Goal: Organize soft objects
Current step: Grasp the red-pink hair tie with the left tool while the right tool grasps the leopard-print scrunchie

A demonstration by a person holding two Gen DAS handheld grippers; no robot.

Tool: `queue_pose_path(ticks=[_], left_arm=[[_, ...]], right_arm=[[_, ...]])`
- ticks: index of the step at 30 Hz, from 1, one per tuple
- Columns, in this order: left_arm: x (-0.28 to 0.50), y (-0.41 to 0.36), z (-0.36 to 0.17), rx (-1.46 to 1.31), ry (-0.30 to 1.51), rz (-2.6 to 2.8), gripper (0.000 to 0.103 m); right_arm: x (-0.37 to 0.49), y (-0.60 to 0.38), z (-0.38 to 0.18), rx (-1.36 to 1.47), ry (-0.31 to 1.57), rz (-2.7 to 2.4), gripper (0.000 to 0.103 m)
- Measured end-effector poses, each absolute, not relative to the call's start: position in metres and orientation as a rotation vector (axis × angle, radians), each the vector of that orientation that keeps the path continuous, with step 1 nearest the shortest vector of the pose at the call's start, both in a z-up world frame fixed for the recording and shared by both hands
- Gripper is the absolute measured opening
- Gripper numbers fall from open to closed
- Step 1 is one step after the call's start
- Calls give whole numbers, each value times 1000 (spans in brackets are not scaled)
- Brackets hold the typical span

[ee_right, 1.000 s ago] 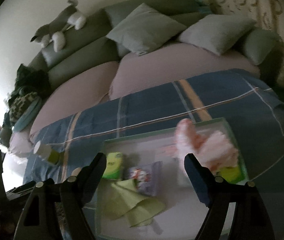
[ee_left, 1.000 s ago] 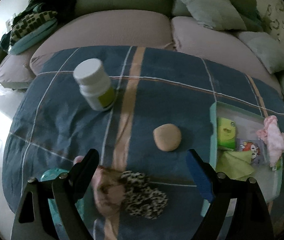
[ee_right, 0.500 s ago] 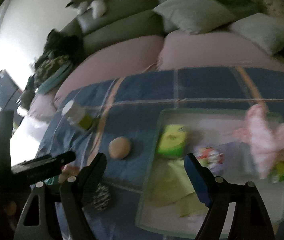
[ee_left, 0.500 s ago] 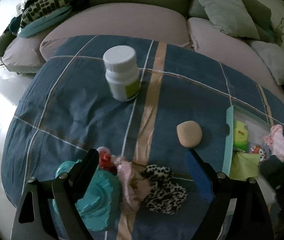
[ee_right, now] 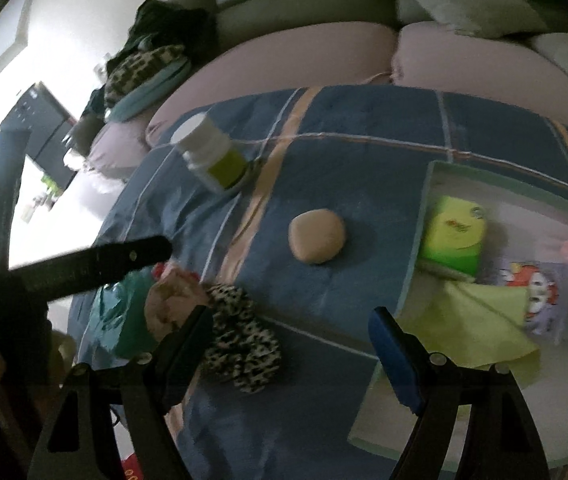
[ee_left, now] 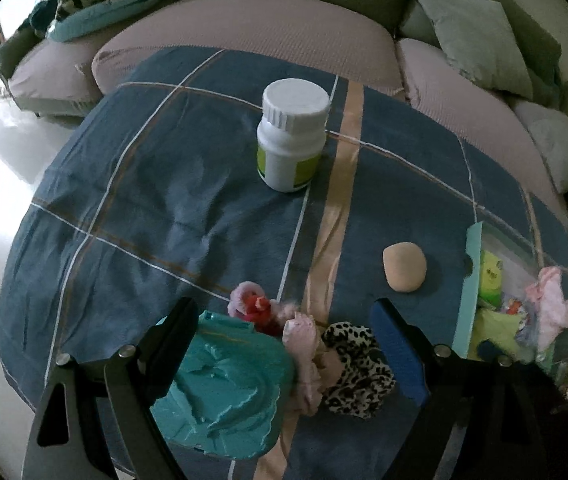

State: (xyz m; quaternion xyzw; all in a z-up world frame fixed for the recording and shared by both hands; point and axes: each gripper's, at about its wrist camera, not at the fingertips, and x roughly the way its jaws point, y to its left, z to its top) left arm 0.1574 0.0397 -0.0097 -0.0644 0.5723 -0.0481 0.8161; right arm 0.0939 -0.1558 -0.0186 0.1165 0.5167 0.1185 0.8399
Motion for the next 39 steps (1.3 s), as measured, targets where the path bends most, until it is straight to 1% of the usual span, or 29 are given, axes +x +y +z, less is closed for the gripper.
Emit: queue_pose_path(ticks=[3, 8, 10, 12, 15, 16, 18, 19, 21, 24, 26, 27, 28, 30, 34, 39], left_arm=[[162, 42, -4, -156, 1218, -126, 88], [167, 37, -5, -105, 1238, -165, 88], [169, 35, -9, -86, 1267, -181, 88], [170, 34, -13, -69, 1287, -189, 88], [174, 30, -18, -55, 1324, -242, 87], [177, 29, -21, -50, 1343, -258, 86], [181, 29, -23, -21, 1368, -244, 81], [184, 30, -24, -1, 1373, -229, 79], [187, 30, -26, 28, 1387, -226, 79], [194, 30, -34, 19, 1446, -269, 77], [199, 35, -38, 3, 1480, -266, 68], [202, 39, -38, 16, 1486, -243, 67], [203, 41, -38, 30, 1487, -231, 66], [207, 47, -38, 63, 1498, -204, 66], [213, 54, -42, 115, 1547, -193, 66], [221, 53, -58, 105, 1643, -236, 66]], right_arm=[[94, -145, -24, 228, 1111, 279, 82], [92, -131, -30, 196, 1134, 319, 81], [91, -127, -33, 184, 1148, 329, 77], [92, -125, -36, 174, 1161, 333, 68], [94, -124, -40, 173, 1176, 333, 66], [94, -125, -42, 172, 1184, 331, 65], [95, -125, -45, 172, 1194, 332, 57], [95, -125, -46, 174, 1199, 335, 57], [95, -125, -49, 174, 1211, 335, 57], [96, -124, -53, 172, 1223, 334, 56], [96, -125, -54, 177, 1227, 335, 56], [96, -125, -54, 176, 1227, 334, 55], [96, -125, -54, 174, 1227, 334, 55], [96, -124, -54, 170, 1229, 335, 50], [96, -119, -58, 151, 1243, 333, 50], [99, -113, -67, 137, 1272, 347, 50]])
